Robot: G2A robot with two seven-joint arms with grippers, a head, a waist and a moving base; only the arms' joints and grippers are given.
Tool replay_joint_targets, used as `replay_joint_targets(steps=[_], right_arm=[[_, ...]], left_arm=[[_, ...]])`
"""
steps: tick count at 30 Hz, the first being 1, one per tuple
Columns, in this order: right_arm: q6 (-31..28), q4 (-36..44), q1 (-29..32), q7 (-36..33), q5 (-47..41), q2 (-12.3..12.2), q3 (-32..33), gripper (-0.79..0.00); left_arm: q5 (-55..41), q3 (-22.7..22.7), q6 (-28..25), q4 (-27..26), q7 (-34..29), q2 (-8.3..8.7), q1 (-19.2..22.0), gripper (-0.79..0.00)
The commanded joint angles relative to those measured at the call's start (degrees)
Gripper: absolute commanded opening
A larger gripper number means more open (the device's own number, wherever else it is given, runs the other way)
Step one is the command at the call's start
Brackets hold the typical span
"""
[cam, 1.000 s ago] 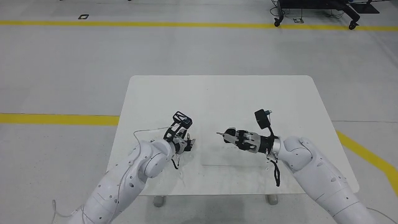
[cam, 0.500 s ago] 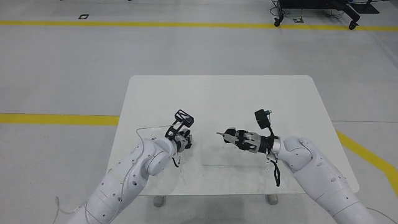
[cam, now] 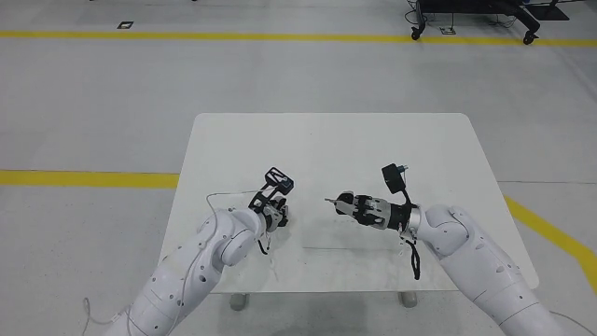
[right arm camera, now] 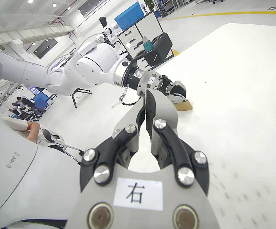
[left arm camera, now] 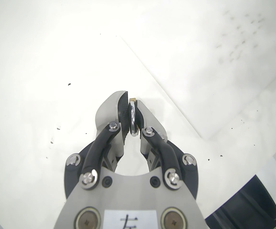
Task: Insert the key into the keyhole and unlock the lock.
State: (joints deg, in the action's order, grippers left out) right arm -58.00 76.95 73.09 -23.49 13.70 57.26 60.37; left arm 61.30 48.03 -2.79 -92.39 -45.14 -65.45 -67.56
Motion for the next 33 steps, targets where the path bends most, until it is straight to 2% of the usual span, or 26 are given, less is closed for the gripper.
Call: replay_joint_targets(steps=[1,5,6,7,13,20,27,33], right_arm=[[0.0,0.0,0.0,0.0,0.0,0.0,0.0,-0.785],[0.0,0.0,0.0,0.0,0.0,0.0,0.0,-0.785],[0.0,0.0,0.0,0.0,0.0,0.0,0.0,-0.785],[0.0,0.0,0.0,0.0,0.0,0.0,0.0,-0.785],[0.0,0.0,0.0,0.0,0.0,0.0,0.0,-0.785],[0.0,0.0,0.0,0.0,0.0,0.0,0.0,-0.785],[0.0,0.0,0.0,0.0,0.0,0.0,0.0,-0.785],[0.0,0.0,0.0,0.0,0.0,0.0,0.0,-0.785]], left_arm=[[0.28,0.13,-0.03,-0.37,-0.27,0.0,-0.26,-0.668],[0.68,0.5,-0.14,-0.96,-0.81,-0.01,-0.72,-0.693],[0.76,0.6,-0.2,-1.06,-0.93,-0.02,-0.81,-0.757],[0.84,0.71,-0.28,-1.14,-1.06,-0.02,-0.88,-0.785],[1.99,1.19,-0.26,-0.82,-1.46,-0.08,-1.23,-0.785],[4.35,1.3,2.15,0.15,-0.24,-0.51,-0.95,-0.785],[-1.13,3.69,-1.04,-0.74,3.92,-0.64,-1.65,-0.785],[-1.43,3.91,-1.15,-0.79,4.13,-0.62,-1.74,-0.785]])
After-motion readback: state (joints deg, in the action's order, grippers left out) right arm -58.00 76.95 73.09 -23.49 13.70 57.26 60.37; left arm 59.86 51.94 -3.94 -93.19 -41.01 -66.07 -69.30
